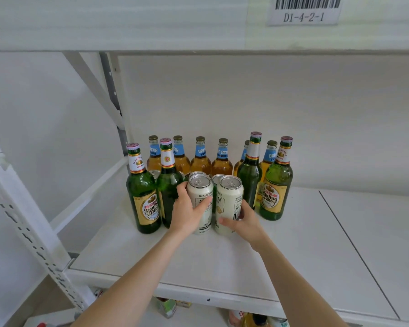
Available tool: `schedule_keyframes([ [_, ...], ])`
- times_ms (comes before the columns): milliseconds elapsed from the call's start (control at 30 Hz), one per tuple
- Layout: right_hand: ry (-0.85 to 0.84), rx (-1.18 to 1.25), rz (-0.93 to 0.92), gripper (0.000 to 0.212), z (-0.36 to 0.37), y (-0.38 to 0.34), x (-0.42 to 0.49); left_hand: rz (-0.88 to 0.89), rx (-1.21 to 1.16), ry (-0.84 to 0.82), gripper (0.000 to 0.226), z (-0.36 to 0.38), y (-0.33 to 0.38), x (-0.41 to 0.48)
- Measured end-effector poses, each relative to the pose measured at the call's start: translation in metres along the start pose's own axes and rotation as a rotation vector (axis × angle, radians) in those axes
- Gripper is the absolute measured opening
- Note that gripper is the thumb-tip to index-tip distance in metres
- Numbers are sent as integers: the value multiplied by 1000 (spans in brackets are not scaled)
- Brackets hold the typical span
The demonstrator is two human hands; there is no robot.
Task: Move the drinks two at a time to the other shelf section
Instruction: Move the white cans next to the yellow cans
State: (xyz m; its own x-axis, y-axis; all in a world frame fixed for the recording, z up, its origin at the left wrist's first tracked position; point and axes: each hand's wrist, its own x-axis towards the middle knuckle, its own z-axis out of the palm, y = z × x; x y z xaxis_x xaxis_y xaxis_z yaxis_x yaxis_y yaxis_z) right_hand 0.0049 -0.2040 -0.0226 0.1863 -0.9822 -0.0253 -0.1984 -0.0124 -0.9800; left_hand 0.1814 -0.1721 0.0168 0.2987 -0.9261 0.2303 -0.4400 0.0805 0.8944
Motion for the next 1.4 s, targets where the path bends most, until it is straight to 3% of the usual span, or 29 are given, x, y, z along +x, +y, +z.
schedule_keyframes([
  [433,80,95,84,68,1,-3,-18,-11,1,-28,72,-5,4,-10],
  [833,112,202,156,61,-6,-14,-68,-177,-163,45,50,-29,-4,-38],
  [1400,213,166,130,50,2,-37,-184,-139,-285,-114,45,-70,21,-125],
])
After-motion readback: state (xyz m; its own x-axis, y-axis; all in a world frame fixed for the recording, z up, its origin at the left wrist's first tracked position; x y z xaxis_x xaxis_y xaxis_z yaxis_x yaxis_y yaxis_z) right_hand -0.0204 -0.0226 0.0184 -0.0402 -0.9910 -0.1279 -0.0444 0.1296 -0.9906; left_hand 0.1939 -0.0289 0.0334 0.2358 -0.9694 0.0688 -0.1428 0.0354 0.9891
